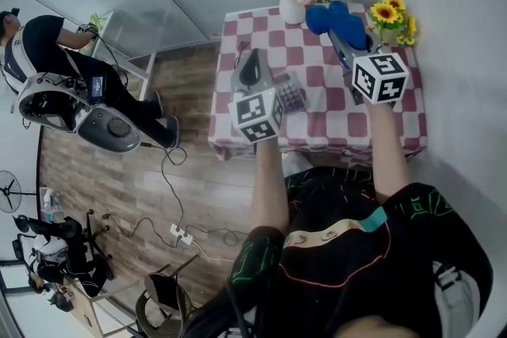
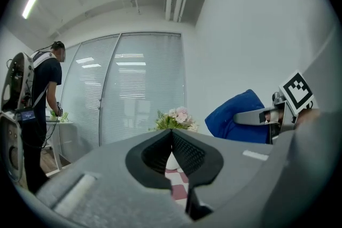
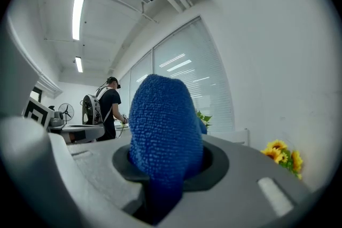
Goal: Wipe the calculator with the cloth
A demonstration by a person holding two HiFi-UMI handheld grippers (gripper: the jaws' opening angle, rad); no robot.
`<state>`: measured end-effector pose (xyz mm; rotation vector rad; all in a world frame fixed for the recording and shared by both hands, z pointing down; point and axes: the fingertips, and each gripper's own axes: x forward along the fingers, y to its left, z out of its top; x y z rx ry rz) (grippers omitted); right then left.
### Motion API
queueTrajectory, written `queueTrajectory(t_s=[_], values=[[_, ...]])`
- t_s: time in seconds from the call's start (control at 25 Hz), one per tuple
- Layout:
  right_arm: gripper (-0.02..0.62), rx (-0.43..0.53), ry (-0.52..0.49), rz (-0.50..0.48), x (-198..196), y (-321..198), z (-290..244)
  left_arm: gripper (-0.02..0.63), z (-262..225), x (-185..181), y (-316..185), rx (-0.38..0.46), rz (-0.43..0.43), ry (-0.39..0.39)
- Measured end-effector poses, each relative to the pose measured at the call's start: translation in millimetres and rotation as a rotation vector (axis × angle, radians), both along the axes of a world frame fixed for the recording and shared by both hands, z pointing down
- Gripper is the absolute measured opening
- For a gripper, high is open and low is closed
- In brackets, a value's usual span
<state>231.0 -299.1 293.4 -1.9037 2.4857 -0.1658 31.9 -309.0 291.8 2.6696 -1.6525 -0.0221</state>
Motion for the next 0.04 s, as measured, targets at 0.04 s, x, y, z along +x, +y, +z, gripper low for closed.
queueTrajectory(t_s=[0.04], values=[[0.123,0.002,0.004,0.0,0.0,-1.8,-1.0,0.009,-0.5,1.2,-1.8,0.002,0.001,-0.006]])
